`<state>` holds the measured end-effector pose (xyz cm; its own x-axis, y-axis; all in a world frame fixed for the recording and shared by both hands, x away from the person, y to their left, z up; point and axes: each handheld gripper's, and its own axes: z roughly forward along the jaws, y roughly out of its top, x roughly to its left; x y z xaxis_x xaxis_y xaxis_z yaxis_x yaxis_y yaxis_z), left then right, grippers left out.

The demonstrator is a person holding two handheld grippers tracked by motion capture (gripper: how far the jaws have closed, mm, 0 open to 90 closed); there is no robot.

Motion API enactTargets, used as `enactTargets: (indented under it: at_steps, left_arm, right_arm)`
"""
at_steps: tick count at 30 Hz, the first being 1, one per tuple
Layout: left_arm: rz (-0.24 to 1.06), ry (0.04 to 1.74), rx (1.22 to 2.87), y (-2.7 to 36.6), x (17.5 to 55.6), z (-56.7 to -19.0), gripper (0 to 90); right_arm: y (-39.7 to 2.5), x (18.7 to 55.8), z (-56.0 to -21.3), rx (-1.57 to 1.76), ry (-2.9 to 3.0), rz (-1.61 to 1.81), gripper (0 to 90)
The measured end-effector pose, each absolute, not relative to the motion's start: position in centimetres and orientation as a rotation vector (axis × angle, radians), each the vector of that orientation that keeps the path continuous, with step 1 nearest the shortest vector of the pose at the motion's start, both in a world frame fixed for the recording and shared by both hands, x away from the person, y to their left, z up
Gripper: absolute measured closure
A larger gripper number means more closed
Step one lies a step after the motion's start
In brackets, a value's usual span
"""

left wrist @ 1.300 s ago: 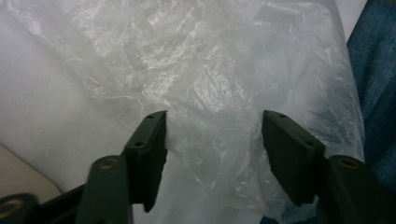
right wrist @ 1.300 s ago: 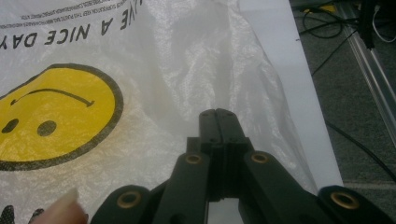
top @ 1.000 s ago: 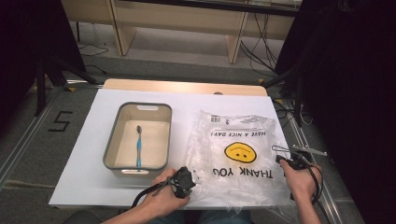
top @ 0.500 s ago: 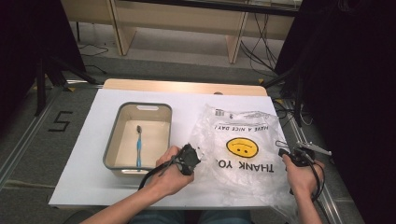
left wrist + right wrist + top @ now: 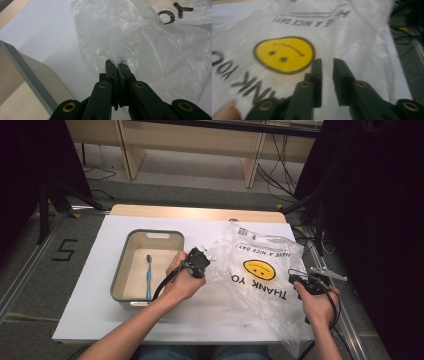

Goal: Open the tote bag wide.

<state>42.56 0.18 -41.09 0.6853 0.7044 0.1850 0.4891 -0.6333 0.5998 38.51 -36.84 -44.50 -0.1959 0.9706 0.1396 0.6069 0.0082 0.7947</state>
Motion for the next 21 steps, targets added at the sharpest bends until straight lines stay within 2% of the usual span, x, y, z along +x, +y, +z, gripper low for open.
enactTargets:
  at_steps: [1, 2, 3, 4, 6, 8, 9, 10, 13, 15, 16, 17, 18, 21]
  left_arm:
    - [0.568, 0.932, 2.373, 0.3, 42.9, -41.2, 88.9]
    - [0.568, 0.932, 2.373, 0.3, 42.9, -41.2, 88.9]
    - [0.588, 0.939, 2.374, 0.4, 43.3, -41.3, 88.8]
    - [0.613, 0.948, 2.366, 0.4, 43.8, -41.4, 88.8]
    - [0.664, 0.948, 2.374, 0.4, 44.2, -41.5, 88.6]
    - [0.68, 0.966, 2.365, 0.5, 44.6, -41.7, 88.4]
    - [0.68, 0.966, 2.365, 0.5, 44.6, -41.7, 88.1]
    - [0.689, 0.969, 2.367, 0.6, 45.0, -41.8, 87.2]
    - [0.709, 0.967, 2.34, 0.7, 45.1, -41.8, 78.1]
    - [0.763, 0.966, 2.258, 0.9, 45.0, -41.2, 64.6]
    - [0.772, 0.958, 2.239, 1.0, 44.8, -41.0, 58.1]
    - [0.772, 0.958, 2.239, 1.0, 44.8, -41.0, 53.2]
    - [0.78, 0.953, 2.206, 1.2, 44.4, -40.5, 47.9]
    - [0.798, 0.952, 2.169, 1.6, 43.6, -39.9, 37.9]
  right_arm:
    - [-36.5, 38.4, -44.3, 1.57, 1.883, 1.07, 71.6]
    - [-36.5, 38.4, -44.3, 1.57, 1.883, 1.07, 71.6]
    - [-36.2, 38.1, -44.0, 1.513, 1.937, 1.073, 67.0]
    - [-35.4, 37.5, -43.4, 1.4, 2.067, 1.073, 58.8]
    - [-34.4, 36.7, -43.1, 1.284, 2.214, 1.064, 51.8]
    - [-33.2, 35.6, -43.4, 1.184, 2.365, 1.025, 45.6]
    - [-33.2, 35.6, -43.4, 1.184, 2.365, 1.025, 45.6]
    - [-31.9, 34.6, -44.3, 1.098, 2.493, 0.977, 40.3]
    - [-30.6, 34.1, -45.6, 1.041, 2.592, 0.903, 37.8]
    - [-30.1, 34.2, -46.4, 1.018, 2.632, 0.808, 43.2]
    - [-30.0, 34.3, -46.8, 1.007, 2.647, 0.765, 50.2]
    - [-30.0, 34.3, -46.8, 1.007, 2.647, 0.765, 50.2]
    - [-29.8, 34.4, -46.9, 1.037, 2.626, 0.747, 63.2]
    - [-29.8, 34.5, -46.8, 1.097, 2.598, 0.73, 77.5]
